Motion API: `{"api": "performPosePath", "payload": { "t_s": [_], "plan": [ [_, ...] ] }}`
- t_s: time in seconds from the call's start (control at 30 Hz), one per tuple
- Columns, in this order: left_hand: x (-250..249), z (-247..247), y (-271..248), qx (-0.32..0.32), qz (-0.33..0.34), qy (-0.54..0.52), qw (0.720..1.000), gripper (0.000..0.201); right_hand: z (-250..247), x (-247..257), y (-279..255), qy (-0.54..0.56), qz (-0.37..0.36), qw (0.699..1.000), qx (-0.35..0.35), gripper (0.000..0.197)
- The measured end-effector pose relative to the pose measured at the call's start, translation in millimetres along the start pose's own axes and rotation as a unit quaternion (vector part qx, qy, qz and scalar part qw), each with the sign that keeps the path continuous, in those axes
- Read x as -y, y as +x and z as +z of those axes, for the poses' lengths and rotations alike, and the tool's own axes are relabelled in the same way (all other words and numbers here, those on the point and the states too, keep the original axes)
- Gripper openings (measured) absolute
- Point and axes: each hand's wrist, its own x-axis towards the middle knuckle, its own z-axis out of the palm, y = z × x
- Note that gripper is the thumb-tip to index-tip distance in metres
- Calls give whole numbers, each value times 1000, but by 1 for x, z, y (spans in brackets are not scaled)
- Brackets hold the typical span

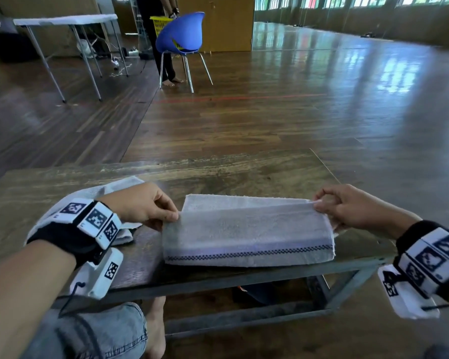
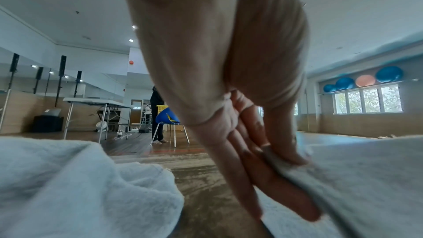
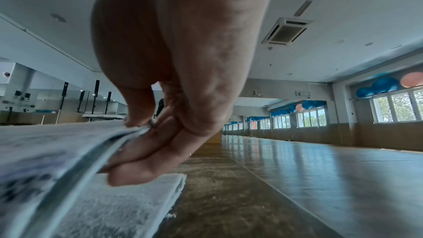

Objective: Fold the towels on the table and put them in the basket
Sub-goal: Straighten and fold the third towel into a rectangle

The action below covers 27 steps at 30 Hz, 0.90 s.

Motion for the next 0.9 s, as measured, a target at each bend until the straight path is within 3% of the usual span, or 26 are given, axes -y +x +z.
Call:
{"api": "performPosePath", "payload": {
  "t_s": [0.1, 0.27, 0.4, 0.63, 0.9],
  "plan": [
    [-5, -1, 24, -50, 21, 65, 996, 1, 11, -7, 22, -47, -1, 997, -66, 18],
    [-12, 4, 61, -152, 48, 152, 975, 10, 23, -22, 52, -178, 20, 970, -164, 23],
    [-18, 10, 81, -195, 49, 190, 961, 8, 27, -30, 65, -203, 33, 959, -195, 24],
    [-21, 18, 93, -165, -15, 233, 958, 9, 29, -44, 72, -190, 15, 968, -164, 15],
    [-26, 18, 87, -165, -22, 235, 957, 7, 27, -41, 66, -162, -10, 971, -173, 15]
  ]
}}
